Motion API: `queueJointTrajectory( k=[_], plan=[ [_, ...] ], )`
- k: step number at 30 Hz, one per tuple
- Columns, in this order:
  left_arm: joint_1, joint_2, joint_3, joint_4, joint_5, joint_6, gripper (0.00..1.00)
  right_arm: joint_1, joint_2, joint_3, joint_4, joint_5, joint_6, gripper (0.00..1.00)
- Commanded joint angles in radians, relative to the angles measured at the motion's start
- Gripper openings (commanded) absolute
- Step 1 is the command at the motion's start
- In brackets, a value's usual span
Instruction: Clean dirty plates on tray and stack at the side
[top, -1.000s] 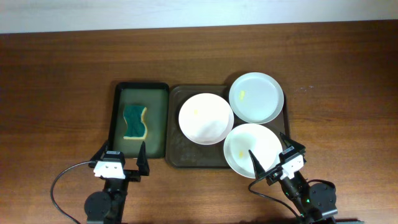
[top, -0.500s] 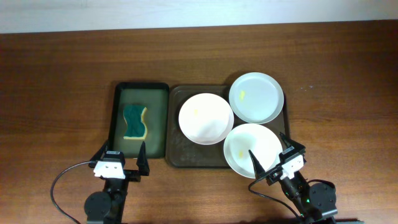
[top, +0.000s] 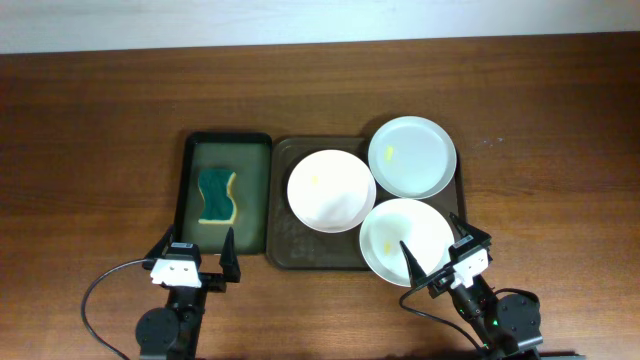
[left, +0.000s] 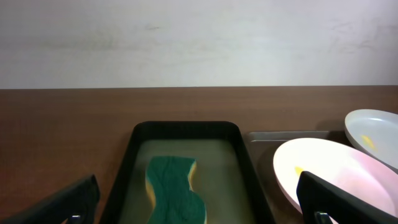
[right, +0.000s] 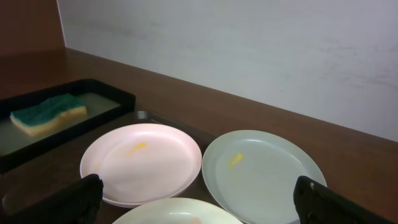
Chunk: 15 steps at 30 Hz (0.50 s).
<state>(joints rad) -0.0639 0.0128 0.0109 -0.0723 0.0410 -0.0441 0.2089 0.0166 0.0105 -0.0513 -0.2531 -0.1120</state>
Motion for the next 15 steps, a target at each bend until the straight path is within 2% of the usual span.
queueJointTrajectory(
  k=[1,15],
  plan=[
    [-0.003,-0.006,-0.002,-0.008,-0.004,0.023,0.99,-0.006,-0.004,-0.005,-0.005,-0.005,-0.004,0.98],
    [-0.003,-0.006,-0.001,0.010,0.020,0.022,0.99,-0.006,-0.004,-0.005,-0.005,-0.005,-0.004,0.98]
  ],
)
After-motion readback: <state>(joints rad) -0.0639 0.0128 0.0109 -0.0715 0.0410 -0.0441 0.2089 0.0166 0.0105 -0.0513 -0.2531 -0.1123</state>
